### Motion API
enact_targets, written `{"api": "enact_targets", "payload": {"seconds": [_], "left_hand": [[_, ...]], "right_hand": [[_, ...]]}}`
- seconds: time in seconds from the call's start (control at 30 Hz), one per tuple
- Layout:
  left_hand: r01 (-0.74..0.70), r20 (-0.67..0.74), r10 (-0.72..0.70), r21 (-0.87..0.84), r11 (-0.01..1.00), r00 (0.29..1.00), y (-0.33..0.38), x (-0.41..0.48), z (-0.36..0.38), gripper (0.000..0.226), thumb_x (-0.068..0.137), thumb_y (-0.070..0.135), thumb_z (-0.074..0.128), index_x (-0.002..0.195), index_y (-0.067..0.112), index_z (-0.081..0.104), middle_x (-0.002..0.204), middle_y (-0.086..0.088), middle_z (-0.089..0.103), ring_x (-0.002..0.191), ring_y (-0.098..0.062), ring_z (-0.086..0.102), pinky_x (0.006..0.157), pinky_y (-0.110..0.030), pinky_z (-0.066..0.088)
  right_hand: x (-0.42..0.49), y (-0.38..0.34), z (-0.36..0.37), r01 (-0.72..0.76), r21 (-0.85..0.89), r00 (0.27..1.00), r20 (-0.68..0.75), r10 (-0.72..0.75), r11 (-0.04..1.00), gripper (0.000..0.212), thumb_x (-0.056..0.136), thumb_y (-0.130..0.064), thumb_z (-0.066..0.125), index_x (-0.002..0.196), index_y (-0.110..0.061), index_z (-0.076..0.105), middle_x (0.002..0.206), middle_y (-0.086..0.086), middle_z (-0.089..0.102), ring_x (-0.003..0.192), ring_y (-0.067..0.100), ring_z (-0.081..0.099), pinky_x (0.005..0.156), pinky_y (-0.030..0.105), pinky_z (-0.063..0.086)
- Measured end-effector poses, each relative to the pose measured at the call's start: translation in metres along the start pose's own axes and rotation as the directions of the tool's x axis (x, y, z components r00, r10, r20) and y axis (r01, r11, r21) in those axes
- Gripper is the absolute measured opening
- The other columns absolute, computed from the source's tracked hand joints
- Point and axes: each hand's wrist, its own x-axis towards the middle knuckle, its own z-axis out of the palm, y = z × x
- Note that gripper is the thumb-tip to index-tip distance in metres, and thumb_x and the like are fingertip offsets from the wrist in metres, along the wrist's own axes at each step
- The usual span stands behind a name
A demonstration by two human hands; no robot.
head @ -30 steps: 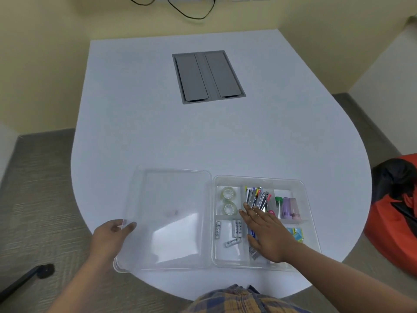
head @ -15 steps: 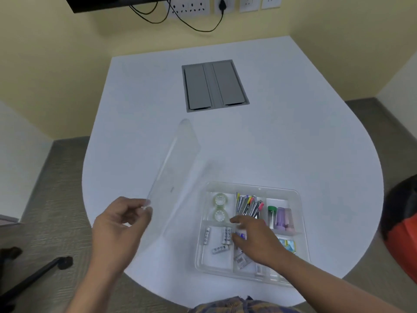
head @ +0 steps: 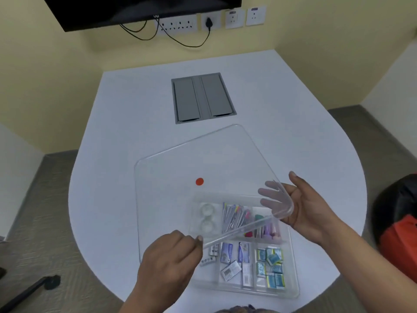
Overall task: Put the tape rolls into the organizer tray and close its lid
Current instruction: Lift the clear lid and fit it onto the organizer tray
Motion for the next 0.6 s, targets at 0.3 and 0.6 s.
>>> {"api": "enact_targets", "payload": {"seconds": [0.3, 0.6], "left_hand": [[-0.117, 0.123, 0.131, -0.113, 0.987, 0.984, -0.010, 0.001, 0.026, 0.008, 0.080, 0.013, 0.070, 0.076, 0.012, 0.064, 0.067, 0.000, 0.053, 0.056, -0.022, 0.040, 0.042, -0.033, 0.033], [0.683, 0.334, -0.614, -0.150, 0.715, 0.715, -0.038, -0.009, 0.041, 0.039, 0.080, 0.049, 0.067, 0.111, 0.026, 0.062, 0.108, 0.007, 0.058, 0.092, -0.011, 0.060, 0.074, -0.032, 0.051]], "right_hand": [[-0.021, 0.014, -0.025, 0.119, -0.104, 0.986, -0.106, -0.130, 0.988, 0.054, 0.070, -0.012, 0.071, 0.123, -0.011, 0.060, 0.114, 0.014, 0.070, 0.081, 0.022, 0.073, 0.051, 0.020, 0.055], [-0.044, 0.066, -0.065, 0.041, -0.128, 0.984, -0.169, -0.062, 0.991, 0.072, 0.056, -0.015, 0.087, 0.123, -0.015, 0.059, 0.113, 0.019, 0.070, 0.085, 0.029, 0.071, 0.073, 0.034, 0.049]]}}
